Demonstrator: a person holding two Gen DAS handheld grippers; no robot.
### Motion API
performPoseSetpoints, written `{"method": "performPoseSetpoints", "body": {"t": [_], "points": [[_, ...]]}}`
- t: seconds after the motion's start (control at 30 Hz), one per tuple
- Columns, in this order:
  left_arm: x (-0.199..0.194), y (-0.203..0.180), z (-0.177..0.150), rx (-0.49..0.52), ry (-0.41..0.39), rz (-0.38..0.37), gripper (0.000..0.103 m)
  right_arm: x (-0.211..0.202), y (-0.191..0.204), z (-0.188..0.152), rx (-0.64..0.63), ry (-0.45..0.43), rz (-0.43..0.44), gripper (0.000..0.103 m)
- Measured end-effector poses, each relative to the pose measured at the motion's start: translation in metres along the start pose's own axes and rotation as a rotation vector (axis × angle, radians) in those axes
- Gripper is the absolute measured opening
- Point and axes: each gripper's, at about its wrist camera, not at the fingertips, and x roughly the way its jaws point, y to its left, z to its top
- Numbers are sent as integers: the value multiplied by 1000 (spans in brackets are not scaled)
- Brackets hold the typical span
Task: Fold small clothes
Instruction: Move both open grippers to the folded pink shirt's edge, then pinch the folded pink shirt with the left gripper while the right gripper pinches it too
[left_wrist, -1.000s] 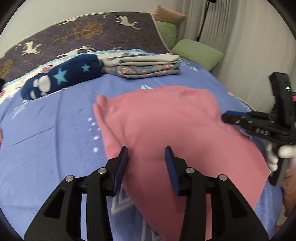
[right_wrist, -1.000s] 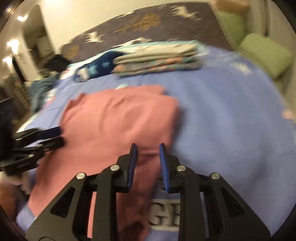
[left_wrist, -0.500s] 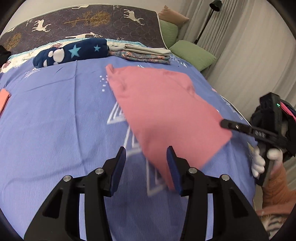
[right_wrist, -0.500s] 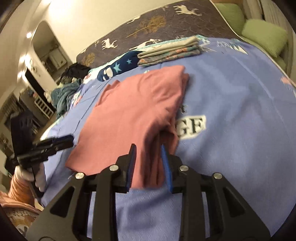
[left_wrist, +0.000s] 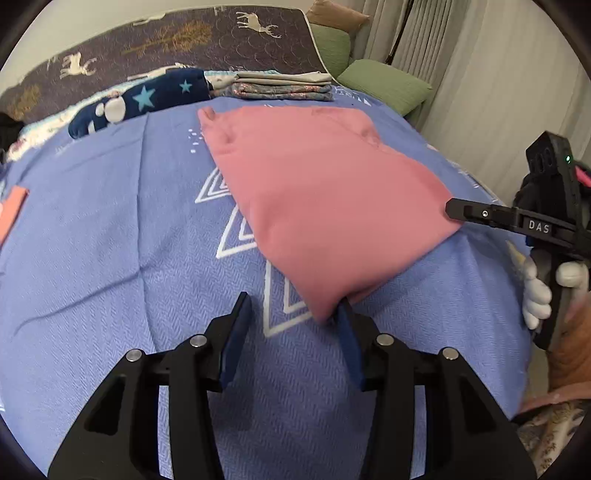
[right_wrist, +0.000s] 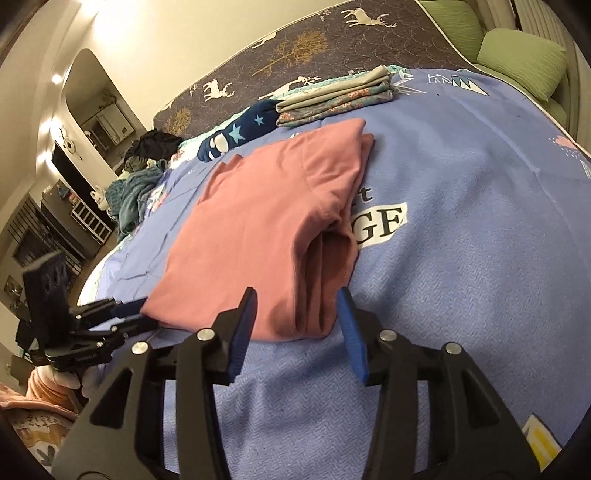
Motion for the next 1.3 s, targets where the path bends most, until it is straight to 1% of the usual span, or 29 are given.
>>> {"method": "performPoseSetpoints", "body": {"t": [0.03, 0.07, 0.1, 0.17, 0.23, 0.27, 0.3, 0.33, 0.4, 0.47, 0.53, 0.6, 0.63, 0.7, 0.73, 0.77, 0.8, 0.83, 0.87, 0.93, 1.0, 1.03, 1.07, 1.1, 1.13, 1.17, 1.2, 1.23, 1.3], "points": [[0, -1, 0, 5, -3, 13, 47, 2, 0, -1, 5, 3, -8, 36], [1, -2, -1, 9, 0, 25, 44, 4, 0, 0, 6, 4, -15, 7], [1, -2, -1, 10, 5, 31, 36, 7, -2, 1, 15, 11, -36, 8], [0, -1, -6, 26, 26, 36, 31, 7, -6, 0, 42, 23, -39, 7], [-5, -1, -11, 45, 39, 46, 25, 10, -14, -2, 74, 42, -21, 7], [-8, -1, -15, 58, 41, 50, 19, 11, -15, -3, 75, 43, -16, 7], [-10, 0, -16, 57, 41, 48, 7, 10, -13, -3, 62, 38, -18, 7], [-13, 2, -18, 50, 36, 38, 4, 9, -11, -3, 48, 35, -23, 8], [-21, 9, -17, 13, 23, -33, 3, 5, -6, -1, 19, 27, -41, 12], [-31, 12, -10, -10, -26, -86, 3, 0, -3, 3, 0, 4, -63, 14], [-38, 10, 4, -3, -91, -106, 3, -7, 0, 11, -6, -32, -51, 14], [-32, 5, 18, 4, -126, -125, 4, -10, 7, 17, -21, -66, -12, 15], [-24, 4, 24, 0, -120, -131, 4, -10, 11, 18, -30, -72, 5, 15], [-1, 1, 29, -10, -67, -136, 12, -3, 21, 19, -58, -59, 25, 15], [18, 0, 27, -17, -16, -123, 13, 5, 24, 17, -74, -35, 11, 15], [29, 0, 25, -20, 5, -125, 13, 14, 24, 15, -82, -6, -18, 15], [31, 2, 22, -25, -15, -137, 13, 25, 21, 11, -76, 40, -70, 13], [30, 3, 21, -36, -23, -147, 13, 34, 14, 6, -56, 60, -77, 8], [28, 5, 22, -55, -24, -164, 13, 32, 10, 5, -41, 42, -53, 8], [26, 12, 21, -105, -22, -200, 13, 25, 8, 7, -28, 39, -31, 8], [24, 18, 24, -141, -16, -224, 14, 20, 9, 10, -38, 33, -17, 11], [22, 20, 27, -148, -18, -224, 15, 17, 10, 14, -50, 22, -14, 16], [18, 23, 33, -143, -41, -189, 20, 12, 11, 19, -63, 5, -16, 30], [14, 25, 37, -134, -63, -146, 29, 8, 10, 26, -71, -19, -27, 40], [11, 31, 41, -130, -80, -111, 33, 3, 8, 32, -70, -44, -45, 56], [10, 35, 44, -133, -89, -98, 42, 1, 5, 37, -71, -57, -58, 58], [11, 39, 49, -140, -93, -106, 47, 0, 2, 43, -73, -63, -69, 58], [14, 43, 52, -145, -93, -118, 47, 2, -3, 49, -73, -60, -77, 59], [25, 47, 61, -136, -74, -106, 47, 9, -11, 56, -56, -41, -94, 60]]}}
